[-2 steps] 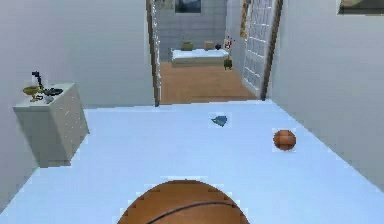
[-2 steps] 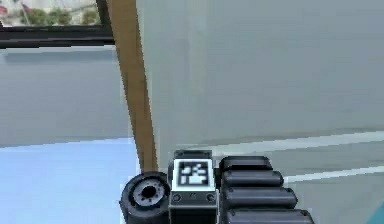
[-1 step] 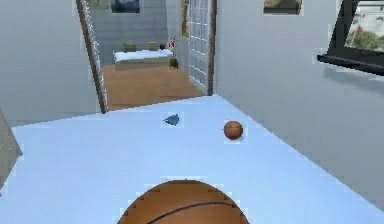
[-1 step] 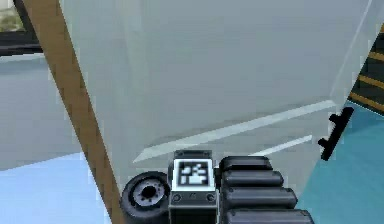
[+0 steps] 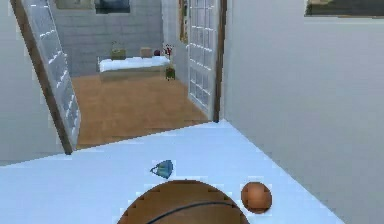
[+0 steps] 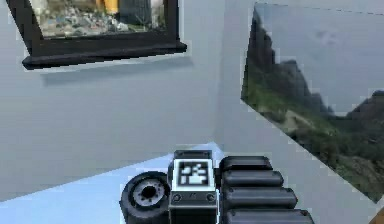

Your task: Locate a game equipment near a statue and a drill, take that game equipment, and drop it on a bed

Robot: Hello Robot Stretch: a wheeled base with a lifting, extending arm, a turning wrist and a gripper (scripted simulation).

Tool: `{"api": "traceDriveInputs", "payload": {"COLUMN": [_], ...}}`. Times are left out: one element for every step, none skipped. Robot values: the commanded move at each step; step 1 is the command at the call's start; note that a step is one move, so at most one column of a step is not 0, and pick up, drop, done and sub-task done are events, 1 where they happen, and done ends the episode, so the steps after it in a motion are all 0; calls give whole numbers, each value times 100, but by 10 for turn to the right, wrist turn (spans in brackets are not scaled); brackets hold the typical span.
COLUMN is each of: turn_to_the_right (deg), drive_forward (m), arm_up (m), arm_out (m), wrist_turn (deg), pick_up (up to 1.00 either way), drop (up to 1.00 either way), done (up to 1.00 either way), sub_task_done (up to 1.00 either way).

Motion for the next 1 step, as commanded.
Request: {"api": "traceDriveInputs", "payload": {"turn_to_the_right": [0], "drive_forward": [100], "arm_up": [0], "arm_out": [0], "wrist_turn": [0], "pick_up": [0], "drop": [0], "done": [0], "sub_task_done": [0]}}
